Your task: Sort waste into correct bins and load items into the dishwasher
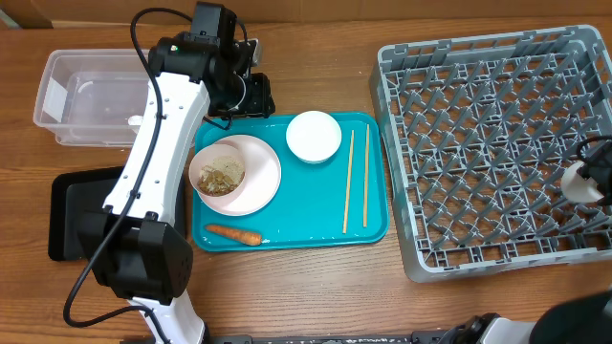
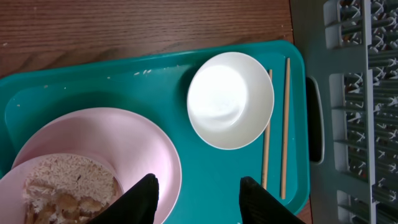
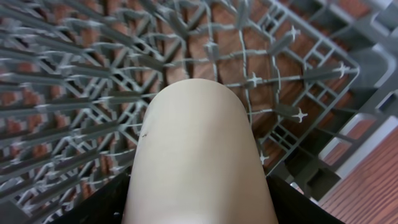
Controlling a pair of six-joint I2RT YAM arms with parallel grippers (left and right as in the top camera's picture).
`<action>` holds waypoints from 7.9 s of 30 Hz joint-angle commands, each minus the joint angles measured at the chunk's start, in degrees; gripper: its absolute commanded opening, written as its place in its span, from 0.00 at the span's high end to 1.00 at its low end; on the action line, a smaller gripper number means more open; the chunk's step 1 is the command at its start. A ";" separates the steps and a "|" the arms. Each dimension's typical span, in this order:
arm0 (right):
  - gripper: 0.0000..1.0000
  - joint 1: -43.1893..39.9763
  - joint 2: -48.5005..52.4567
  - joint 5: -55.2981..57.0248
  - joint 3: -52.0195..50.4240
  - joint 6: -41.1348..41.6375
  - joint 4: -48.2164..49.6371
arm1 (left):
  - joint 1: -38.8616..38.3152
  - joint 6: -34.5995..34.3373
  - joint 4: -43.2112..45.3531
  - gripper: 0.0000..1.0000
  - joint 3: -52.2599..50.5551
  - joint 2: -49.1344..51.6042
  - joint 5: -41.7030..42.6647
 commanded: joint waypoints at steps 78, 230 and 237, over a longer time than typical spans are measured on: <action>0.96 44.13 18.82 48.48 39.54 7.04 4.37 | 6.01 -19.19 -11.15 0.34 0.81 -3.37 -22.88; 0.96 55.54 11.06 5.16 2.36 -1.07 -6.73 | 5.99 -17.00 -7.52 0.14 0.81 -3.37 -19.34; 0.81 55.32 11.06 3.80 -5.25 -1.75 -4.74 | 5.99 -17.03 -6.93 0.14 0.81 -3.37 -19.32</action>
